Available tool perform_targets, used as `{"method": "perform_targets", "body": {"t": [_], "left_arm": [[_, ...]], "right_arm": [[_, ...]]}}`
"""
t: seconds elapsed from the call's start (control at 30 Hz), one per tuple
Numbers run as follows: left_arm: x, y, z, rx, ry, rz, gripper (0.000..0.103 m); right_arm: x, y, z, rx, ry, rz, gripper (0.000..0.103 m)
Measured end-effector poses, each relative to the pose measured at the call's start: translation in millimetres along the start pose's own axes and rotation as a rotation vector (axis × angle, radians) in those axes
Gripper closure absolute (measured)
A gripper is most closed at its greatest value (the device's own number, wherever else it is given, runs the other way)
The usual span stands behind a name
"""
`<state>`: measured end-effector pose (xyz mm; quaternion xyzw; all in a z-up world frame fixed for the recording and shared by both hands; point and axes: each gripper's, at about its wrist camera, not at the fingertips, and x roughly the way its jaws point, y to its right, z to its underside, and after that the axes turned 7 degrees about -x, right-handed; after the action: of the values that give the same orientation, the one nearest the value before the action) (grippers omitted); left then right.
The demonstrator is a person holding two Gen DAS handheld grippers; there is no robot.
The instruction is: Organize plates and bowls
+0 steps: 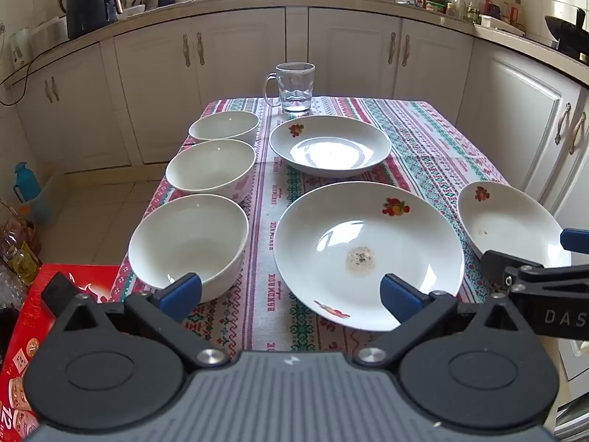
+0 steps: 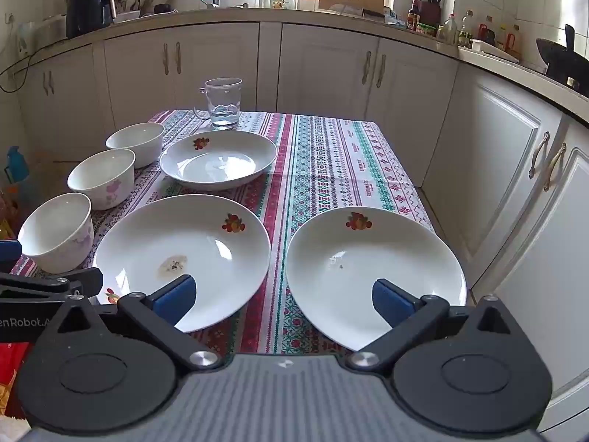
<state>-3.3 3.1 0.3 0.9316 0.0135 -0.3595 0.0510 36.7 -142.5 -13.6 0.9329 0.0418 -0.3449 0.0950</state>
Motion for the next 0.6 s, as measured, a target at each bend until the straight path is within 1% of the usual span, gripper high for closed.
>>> {"method": "perform_targets", "body": {"t": [0.2, 0.23, 0.6], "left_arm": [[-2.4, 0.8, -0.1, -0.002, -0.006, -0.015, 0.001], [-3.0, 0.3, 0.4, -0.003, -0.006, -0.015, 0.001], [-0.2, 0.7, -1.5, -0.008, -0.02, -0.016, 0.001]], "right_arm": [[1.3, 0.5, -1.2, -0.004, 0.001, 0.005, 0.0], [-4.7, -2.4, 0.1, -0.004, 0.005, 0.006, 0.0], [-5.4, -2.9, 0.6, -0.007, 0.01, 0.014, 0.0]]}}
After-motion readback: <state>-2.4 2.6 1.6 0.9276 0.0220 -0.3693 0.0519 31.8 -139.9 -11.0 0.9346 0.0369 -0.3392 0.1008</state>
